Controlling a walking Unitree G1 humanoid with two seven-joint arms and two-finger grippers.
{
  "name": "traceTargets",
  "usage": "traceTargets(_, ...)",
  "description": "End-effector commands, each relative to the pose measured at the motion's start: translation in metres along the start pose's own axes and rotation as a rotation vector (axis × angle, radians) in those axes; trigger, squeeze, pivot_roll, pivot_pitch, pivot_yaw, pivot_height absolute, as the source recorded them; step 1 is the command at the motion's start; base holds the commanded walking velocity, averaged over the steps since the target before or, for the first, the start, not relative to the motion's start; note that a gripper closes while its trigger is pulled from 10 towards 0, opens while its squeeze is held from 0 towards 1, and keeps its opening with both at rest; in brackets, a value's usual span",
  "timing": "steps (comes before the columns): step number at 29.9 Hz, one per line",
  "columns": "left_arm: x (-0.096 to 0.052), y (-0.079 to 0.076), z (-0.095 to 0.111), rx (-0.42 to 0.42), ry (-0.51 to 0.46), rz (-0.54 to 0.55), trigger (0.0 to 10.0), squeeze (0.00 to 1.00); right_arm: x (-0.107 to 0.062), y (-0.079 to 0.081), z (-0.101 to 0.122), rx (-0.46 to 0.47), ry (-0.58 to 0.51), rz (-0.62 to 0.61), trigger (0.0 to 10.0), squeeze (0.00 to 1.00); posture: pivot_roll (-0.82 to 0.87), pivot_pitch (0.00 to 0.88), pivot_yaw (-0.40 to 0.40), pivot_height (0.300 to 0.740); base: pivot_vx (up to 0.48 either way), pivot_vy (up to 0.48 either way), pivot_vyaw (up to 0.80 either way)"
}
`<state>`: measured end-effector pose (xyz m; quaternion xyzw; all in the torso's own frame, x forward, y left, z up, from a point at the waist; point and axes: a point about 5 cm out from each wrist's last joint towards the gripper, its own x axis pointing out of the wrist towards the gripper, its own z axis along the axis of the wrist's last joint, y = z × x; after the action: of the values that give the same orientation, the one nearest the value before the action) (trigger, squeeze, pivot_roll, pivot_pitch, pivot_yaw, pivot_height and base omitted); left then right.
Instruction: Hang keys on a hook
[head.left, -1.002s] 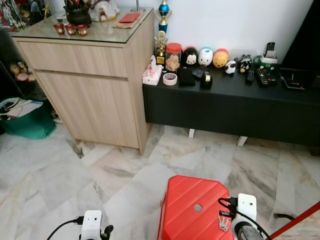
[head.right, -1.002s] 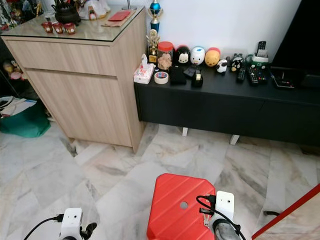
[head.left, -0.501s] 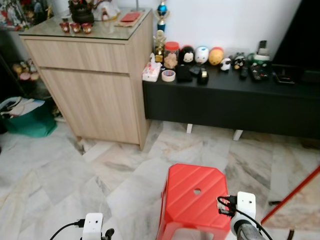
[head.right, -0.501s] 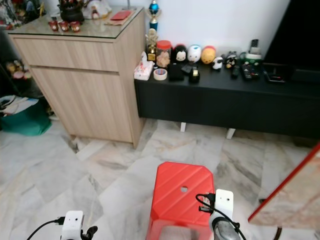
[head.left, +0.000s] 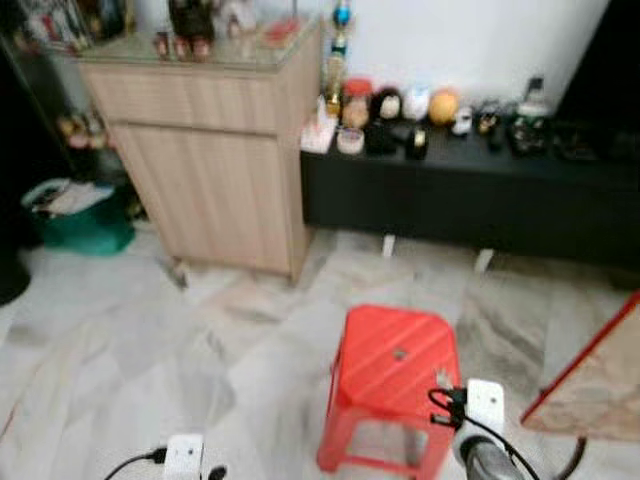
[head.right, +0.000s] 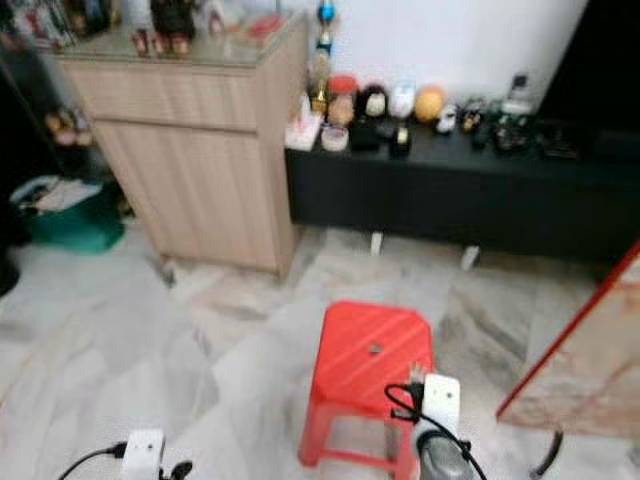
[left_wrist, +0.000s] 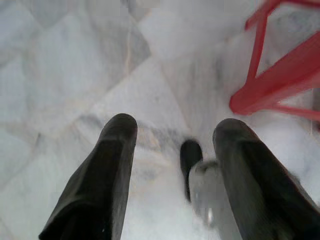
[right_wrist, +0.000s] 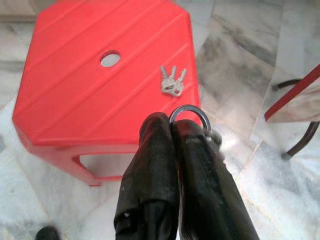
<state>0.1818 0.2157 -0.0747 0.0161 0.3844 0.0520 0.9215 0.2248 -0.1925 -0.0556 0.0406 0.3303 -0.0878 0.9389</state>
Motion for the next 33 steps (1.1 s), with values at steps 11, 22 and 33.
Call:
traceTargets(11, -0.0003, -0.0060, -0.0023, 0.010, 0.006, -0.010, 10.0, 0.00, 0.0008, -0.0036, 0.0026, -0.003, -0.003, -0.013, 10.0, 0.00, 0.03, 0.000, -0.014, 0.740, 0.000, 0.000, 0.00)
traceTargets(22, 0.0000, -0.0080, -0.0010, 0.014, -0.004, -0.013, 10.0, 0.00, -0.0007, -0.0068, -0.0033, 0.029, 0.025, -0.033, 10.0, 0.00, 0.04, 0.000, -0.014, 0.740, 0.000, -0.402, 0.00)
traceTargets(33, 0.0001, -0.0082, -0.0007, 0.018, -0.005, -0.012, 10.0, 0.00, -0.0011, -0.0031, -0.0046, 0.030, 0.024, -0.026, 10.0, 0.00, 0.04, 0.000, -0.012, 0.740, 0.000, -0.410, 0.00)
